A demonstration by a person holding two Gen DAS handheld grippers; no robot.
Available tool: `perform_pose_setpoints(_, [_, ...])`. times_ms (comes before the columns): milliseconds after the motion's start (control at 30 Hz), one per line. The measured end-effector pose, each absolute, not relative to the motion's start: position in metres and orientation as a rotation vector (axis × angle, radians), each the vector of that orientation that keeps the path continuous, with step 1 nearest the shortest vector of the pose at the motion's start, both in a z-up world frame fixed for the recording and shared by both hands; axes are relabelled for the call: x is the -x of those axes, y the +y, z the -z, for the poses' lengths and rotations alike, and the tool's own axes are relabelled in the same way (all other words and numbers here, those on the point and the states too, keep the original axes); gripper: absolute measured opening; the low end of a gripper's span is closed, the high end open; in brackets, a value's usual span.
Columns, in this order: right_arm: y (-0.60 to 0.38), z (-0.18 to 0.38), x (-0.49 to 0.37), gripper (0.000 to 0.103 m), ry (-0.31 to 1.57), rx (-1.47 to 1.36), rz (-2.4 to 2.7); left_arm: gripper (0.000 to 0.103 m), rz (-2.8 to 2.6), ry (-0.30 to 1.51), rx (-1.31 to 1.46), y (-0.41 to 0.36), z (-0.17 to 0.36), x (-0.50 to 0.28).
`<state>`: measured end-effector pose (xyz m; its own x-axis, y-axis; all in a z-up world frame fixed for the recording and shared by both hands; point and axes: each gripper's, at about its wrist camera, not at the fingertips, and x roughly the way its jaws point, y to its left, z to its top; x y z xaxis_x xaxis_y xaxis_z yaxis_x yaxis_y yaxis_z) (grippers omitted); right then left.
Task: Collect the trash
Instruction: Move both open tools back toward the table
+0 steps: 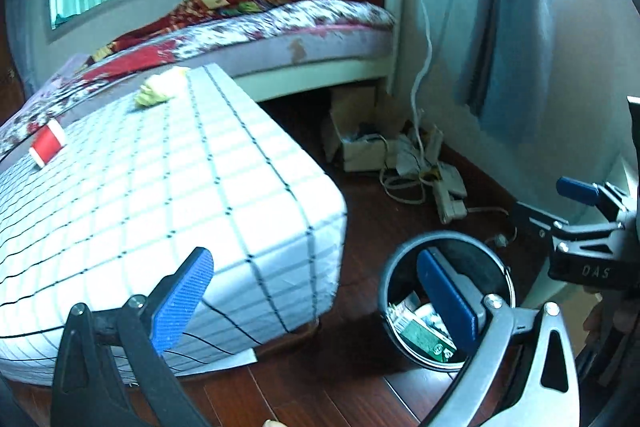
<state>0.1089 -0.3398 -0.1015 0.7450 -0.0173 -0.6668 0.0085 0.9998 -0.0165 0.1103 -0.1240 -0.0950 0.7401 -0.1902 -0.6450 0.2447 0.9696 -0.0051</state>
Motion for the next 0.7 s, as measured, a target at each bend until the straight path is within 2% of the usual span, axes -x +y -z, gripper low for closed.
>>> perform_pose_setpoints(333, [-0.278, 0.076, -0.125, 0.102, 0.674, 0.015, -0.074, 0.102, 0.133, 0.633, -0.046, -0.064, 0.07, -0.117])
perform_pose_setpoints(700, [-0.193, 0.048, -0.156, 0.102, 0.604, -0.009, -0.199, 0.102, -0.025, 0.594, -0.035, 0.035, 0.05, -0.136])
